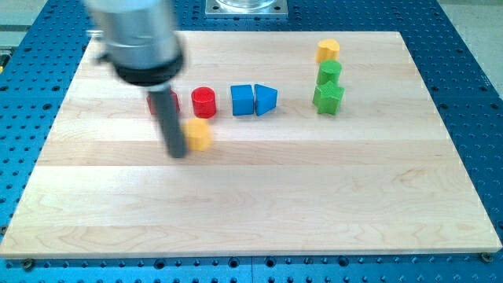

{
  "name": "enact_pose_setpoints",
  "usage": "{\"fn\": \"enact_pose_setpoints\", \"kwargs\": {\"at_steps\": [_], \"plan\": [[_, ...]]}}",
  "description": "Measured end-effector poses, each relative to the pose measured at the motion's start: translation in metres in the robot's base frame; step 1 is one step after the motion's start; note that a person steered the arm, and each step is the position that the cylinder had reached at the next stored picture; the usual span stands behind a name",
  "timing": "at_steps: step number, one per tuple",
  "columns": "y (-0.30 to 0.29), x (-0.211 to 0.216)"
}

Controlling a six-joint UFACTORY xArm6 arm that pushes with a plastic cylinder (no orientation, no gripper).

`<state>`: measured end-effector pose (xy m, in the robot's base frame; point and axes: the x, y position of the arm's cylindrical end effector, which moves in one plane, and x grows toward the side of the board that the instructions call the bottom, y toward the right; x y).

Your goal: Move the hexagon towards the center right side of the board

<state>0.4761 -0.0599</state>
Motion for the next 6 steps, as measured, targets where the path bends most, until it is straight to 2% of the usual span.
{"fn": "enact_pose_setpoints", "kwargs": {"at_steps": [1, 2, 3, 4, 5, 6], "plan": [[-0.031, 0.023], [-0.06, -0.009], [-0.01, -0.035], [0.094, -0.026], [0.146, -0.026], [0.166, -0.026]]}}
